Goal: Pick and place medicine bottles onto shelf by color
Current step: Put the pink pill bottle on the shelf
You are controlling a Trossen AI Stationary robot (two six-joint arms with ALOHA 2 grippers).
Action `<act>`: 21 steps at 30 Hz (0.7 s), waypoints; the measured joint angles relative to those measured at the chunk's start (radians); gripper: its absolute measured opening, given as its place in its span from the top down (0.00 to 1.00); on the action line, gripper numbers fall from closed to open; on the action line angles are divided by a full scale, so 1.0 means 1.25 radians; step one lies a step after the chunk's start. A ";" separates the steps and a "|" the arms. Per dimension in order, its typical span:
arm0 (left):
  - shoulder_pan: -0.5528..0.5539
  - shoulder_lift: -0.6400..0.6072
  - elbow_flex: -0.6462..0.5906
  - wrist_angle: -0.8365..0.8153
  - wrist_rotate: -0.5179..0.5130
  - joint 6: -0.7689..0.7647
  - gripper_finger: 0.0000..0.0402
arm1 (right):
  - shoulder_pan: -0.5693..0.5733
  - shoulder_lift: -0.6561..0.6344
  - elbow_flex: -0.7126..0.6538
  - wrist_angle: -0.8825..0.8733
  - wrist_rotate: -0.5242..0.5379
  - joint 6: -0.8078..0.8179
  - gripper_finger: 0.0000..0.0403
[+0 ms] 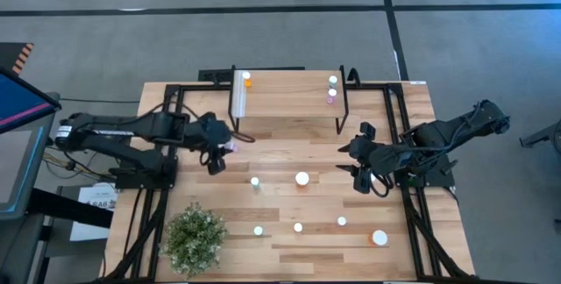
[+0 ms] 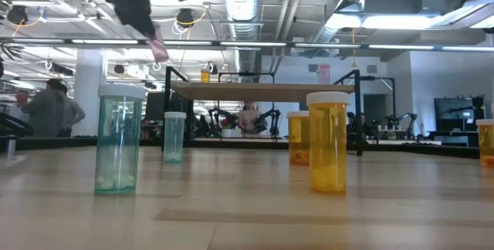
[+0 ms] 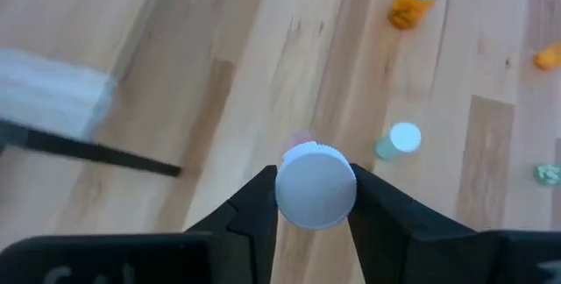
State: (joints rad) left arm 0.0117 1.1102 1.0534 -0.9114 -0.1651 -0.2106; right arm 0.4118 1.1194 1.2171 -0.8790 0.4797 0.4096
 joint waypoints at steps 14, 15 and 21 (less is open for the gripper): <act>0.187 0.199 0.280 -0.109 0.043 0.212 0.74 | -0.021 0.000 0.000 0.001 0.000 -0.017 0.41; 0.200 0.214 0.300 -0.116 0.043 0.224 0.74 | -0.026 0.000 0.000 0.002 0.000 -0.017 0.41; 0.286 0.295 0.388 -0.178 0.067 0.286 0.74 | -0.061 0.000 0.000 0.017 0.000 -0.014 0.41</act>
State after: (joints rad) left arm 0.3696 1.4787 1.5378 -1.1342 -0.0819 0.1464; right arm 0.3349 1.1194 1.2171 -0.8577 0.4797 0.3917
